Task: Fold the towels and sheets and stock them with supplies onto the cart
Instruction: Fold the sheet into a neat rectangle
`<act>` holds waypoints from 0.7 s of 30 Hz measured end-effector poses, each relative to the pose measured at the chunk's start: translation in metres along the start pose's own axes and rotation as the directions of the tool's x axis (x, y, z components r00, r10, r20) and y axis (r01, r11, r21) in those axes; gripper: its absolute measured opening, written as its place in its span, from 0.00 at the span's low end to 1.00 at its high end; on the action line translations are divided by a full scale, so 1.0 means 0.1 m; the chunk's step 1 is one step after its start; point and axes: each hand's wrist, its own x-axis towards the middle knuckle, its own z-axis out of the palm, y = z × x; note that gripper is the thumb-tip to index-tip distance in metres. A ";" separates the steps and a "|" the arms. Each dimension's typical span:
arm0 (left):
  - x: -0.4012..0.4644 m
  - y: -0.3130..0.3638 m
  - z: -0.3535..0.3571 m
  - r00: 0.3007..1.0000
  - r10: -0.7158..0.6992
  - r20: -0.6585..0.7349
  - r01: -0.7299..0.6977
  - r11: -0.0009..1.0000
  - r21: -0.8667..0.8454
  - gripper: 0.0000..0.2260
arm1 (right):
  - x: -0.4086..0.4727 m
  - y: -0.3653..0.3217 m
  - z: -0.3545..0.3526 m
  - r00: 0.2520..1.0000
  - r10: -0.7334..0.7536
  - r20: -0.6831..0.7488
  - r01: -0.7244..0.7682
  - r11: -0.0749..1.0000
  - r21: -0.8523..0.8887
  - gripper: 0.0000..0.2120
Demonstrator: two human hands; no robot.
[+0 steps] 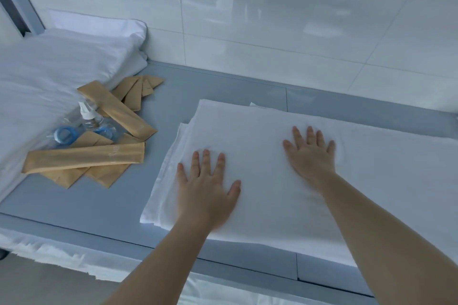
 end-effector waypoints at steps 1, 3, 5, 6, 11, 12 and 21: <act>0.00 0.00 0.00 1.000 -0.003 0.009 0.003 1.000 0.008 0.35 | -0.16 -0.11 0.04 1.000 -0.019 0.005 0.019 1.000 0.013 0.31; 0.00 0.00 -0.02 1.000 -0.008 0.021 0.008 1.000 0.020 0.34 | -0.51 -0.39 0.14 0.991 -0.131 0.006 0.131 0.991 0.024 0.33; -0.01 0.01 -0.04 1.000 -0.004 0.026 0.003 0.999 0.032 0.33 | -0.81 -0.50 0.21 0.967 -0.252 0.027 0.252 0.967 0.025 0.35; -0.01 0.01 -0.05 1.000 0.001 0.031 -0.002 0.999 0.035 0.33 | -0.91 -0.42 0.21 0.959 -0.281 0.040 0.281 0.960 0.018 0.36; -0.03 0.01 -0.11 0.998 0.023 0.065 -0.026 0.999 0.042 0.30 | -1.19 0.76 0.12 0.997 -0.070 0.026 0.072 0.996 -0.057 0.32; -0.04 0.02 -0.12 0.997 0.026 0.069 -0.030 0.998 0.046 0.29 | -1.26 1.00 0.11 1.000 -0.001 0.028 0.003 0.998 -0.060 0.33; -0.41 0.68 -0.17 0.991 -0.049 0.121 0.042 0.998 0.056 0.25 | -1.69 1.49 0.14 0.972 0.227 0.056 -0.227 0.974 -0.010 0.33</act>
